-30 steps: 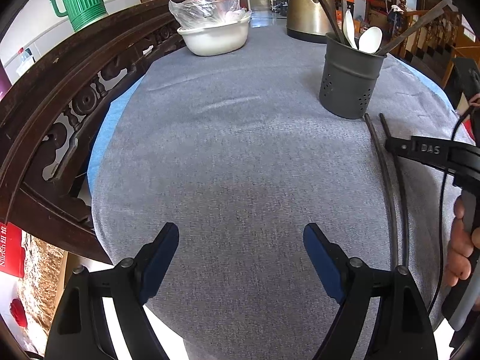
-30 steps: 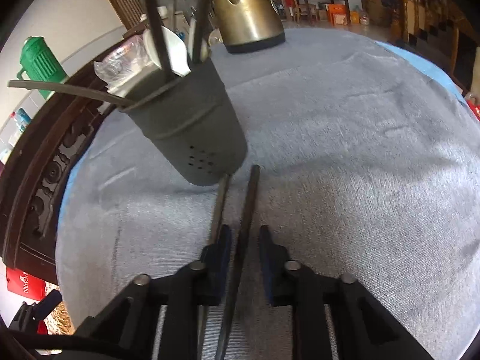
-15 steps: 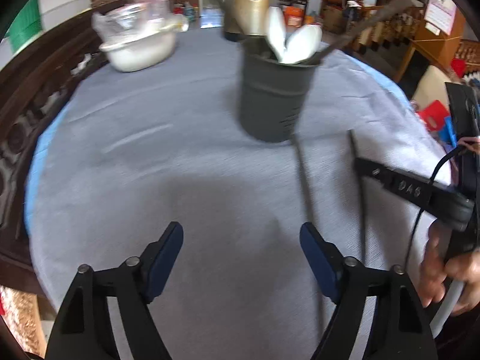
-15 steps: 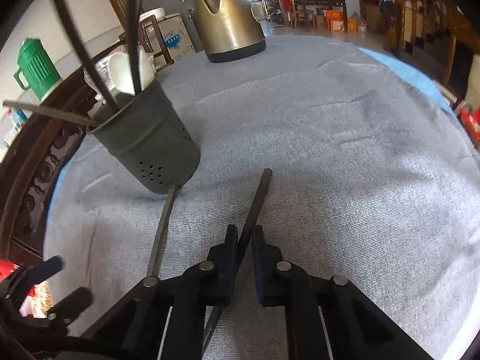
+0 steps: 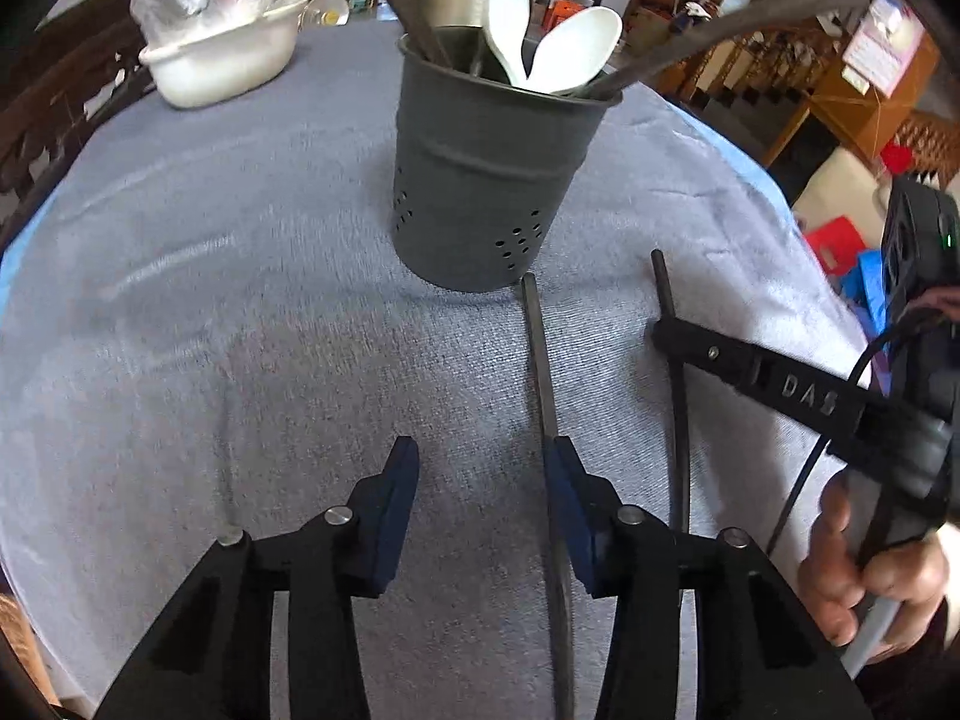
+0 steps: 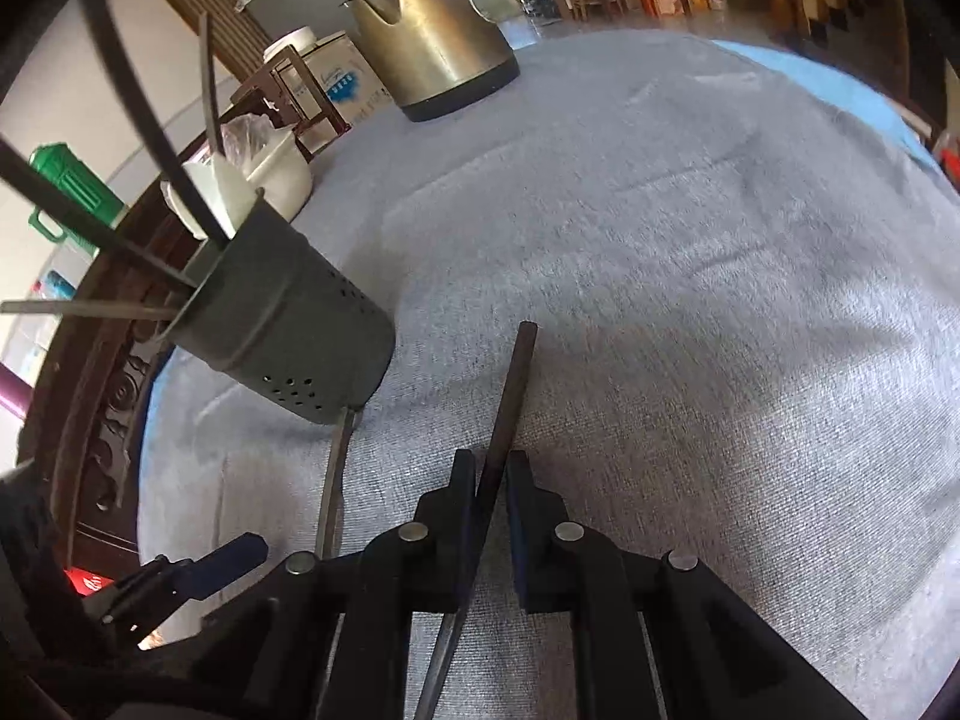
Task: Organize utensils
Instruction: 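Close the right tool on a remaining dark chopstick, then close the left tool on the last chopstick while the right tool holds its own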
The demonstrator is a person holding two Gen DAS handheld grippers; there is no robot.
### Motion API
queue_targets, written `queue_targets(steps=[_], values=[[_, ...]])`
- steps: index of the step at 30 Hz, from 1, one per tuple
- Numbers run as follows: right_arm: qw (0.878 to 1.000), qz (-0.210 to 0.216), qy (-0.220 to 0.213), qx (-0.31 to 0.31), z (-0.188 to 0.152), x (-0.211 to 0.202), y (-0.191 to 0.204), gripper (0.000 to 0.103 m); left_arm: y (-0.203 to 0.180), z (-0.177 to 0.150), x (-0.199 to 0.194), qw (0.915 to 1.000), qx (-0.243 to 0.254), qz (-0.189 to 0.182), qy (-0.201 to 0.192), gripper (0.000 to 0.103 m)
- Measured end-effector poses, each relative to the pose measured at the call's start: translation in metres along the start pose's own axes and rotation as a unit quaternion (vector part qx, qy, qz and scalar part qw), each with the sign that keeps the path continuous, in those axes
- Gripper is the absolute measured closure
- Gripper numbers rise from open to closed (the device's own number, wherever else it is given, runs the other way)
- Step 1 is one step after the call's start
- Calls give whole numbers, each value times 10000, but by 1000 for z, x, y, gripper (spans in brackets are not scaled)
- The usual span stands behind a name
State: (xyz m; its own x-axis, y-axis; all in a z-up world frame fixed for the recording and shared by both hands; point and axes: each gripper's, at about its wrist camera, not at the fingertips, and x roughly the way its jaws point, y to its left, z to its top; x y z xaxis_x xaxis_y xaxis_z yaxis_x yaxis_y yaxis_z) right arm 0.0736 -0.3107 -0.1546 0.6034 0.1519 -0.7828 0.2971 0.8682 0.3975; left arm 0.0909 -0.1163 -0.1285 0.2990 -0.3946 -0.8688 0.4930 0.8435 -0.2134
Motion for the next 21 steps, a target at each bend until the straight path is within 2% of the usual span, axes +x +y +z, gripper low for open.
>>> queue_targets(steps=[3, 9, 12, 14, 15, 17, 18, 21], values=[[9998, -109, -18, -188, -4, -2, 3, 92, -1, -3, -1, 10000, 13, -61, 15, 57], [9939, -225, 204, -1064, -19, -10, 17, 92, -3, -5, 0, 9995, -32, -306, -23, 57], [9939, -147, 220, -1074, -22, -9, 19, 92, -4, -9, 0, 9994, 7, -345, -75, 57], [9951, -57, 227, -956, -23, -9, 16, 92, -6, -9, 2, 9996, 57, -253, -127, 68], [9959, -23, 222, -881, -22, -9, 15, 91, -6, -10, 2, 9996, 64, -240, -153, 70], [9969, 40, 240, -750, -23, -9, 10, 91, 0, -10, 2, 9987, -48, -499, -121, 85], [9975, 77, 261, -653, -22, -9, 7, 91, 3, -10, 1, 9983, -102, -570, -112, 88], [9983, 138, 303, -479, -21, -10, 4, 91, 9, -11, -3, 9988, -112, -456, -155, 95]])
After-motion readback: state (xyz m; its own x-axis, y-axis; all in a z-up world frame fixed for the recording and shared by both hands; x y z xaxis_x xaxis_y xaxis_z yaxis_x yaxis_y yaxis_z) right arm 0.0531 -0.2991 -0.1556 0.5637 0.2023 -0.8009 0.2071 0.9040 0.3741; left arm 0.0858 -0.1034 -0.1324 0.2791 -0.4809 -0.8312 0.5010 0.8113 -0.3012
